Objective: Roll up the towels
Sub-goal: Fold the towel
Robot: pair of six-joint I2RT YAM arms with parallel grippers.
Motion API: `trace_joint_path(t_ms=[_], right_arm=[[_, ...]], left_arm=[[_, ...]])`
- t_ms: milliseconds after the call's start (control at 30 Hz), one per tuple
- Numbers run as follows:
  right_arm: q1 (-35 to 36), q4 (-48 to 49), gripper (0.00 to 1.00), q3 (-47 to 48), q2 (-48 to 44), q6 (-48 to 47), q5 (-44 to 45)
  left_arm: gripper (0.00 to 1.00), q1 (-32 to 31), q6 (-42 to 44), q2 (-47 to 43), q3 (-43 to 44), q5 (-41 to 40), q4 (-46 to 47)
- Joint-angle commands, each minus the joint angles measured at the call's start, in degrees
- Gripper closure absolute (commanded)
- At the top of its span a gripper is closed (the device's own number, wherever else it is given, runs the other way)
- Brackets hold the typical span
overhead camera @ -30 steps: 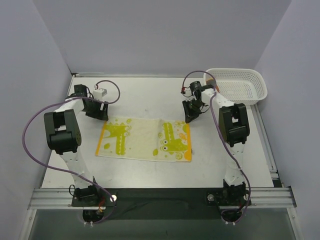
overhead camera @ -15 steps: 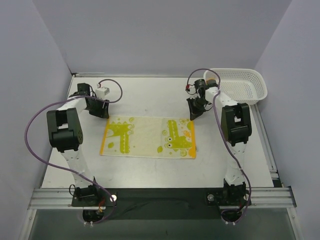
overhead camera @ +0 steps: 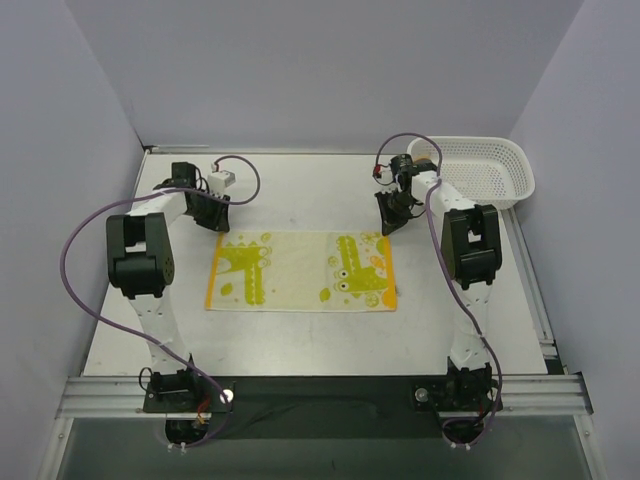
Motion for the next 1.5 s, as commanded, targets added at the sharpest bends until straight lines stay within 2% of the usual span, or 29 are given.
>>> trace_joint_path(t_ms=[0,67,200,300,433,467,600,967,1067,1167,1200,1300,1467], right_arm=[[-0.05,-1.91,1.00,1.64,0.64,-0.54,1.13],[-0.05,-1.91,1.00,1.56,0.29,-0.63,1.13],[-0.14,-1.99,1.00,1.38,-0.06,-0.98,0.87],[-0.23,-2.00,1.00,1.55,-0.41,-1.07,0.87],[-0.41,-2.08,1.00,1.12,-0.68,-1.07,0.60],[-0.49,-2.08,1.00,0.94,-0.76,-1.07,0.60],[-0.50,-2.17,1.00,0.06,-1.12,-1.59,0.60],[-0.85,-2.52,1.00,-0.38,-2.00,-2.74,1.13],[-0.76,-2.61,1.00,-0.20,-2.00,-2.65,0.87],[-0.85,-2.61,1.00,0.15,-1.73,-2.65,0.95],[-0.85,-2.70,1.00,0.58,-1.64,-2.65,0.96],[-1.37,-2.44,1.00,1.64,-1.38,-2.74,1.31],[-3.04,-2.70,1.00,6.29,-1.20,-2.03,0.51]], left_arm=[[0.62,-0.89,0.26,2.20,2.06,0.06,-1.39],[0.68,-1.25,1.05,2.46,2.24,-0.21,-2.53],[0.88,-1.51,2.99,1.76,1.18,-0.91,-2.98],[0.93,-1.42,2.38,1.76,1.88,-2.31,-3.15],[0.70,-0.98,2.02,1.06,2.77,-2.85,-3.68],[0.67,-0.90,2.20,0.88,2.85,-2.93,-3.77],[0.64,-0.90,2.81,-0.26,2.59,-5.56,-4.03],[0.63,-0.72,3.52,-1.76,-0.22,-6.45,-4.82],[0.68,-0.89,3.43,-0.97,0.13,-5.84,-5.17],[0.80,-1.07,2.81,-0.26,0.65,-4.52,-5.53],[0.88,-0.90,2.20,-0.17,0.92,-4.00,-5.35],[1.00,-0.98,0.36,0.88,2.58,-3.20,-5.44],[1.00,0.15,-1.49,-0.43,4.61,-0.65,-5.35]])
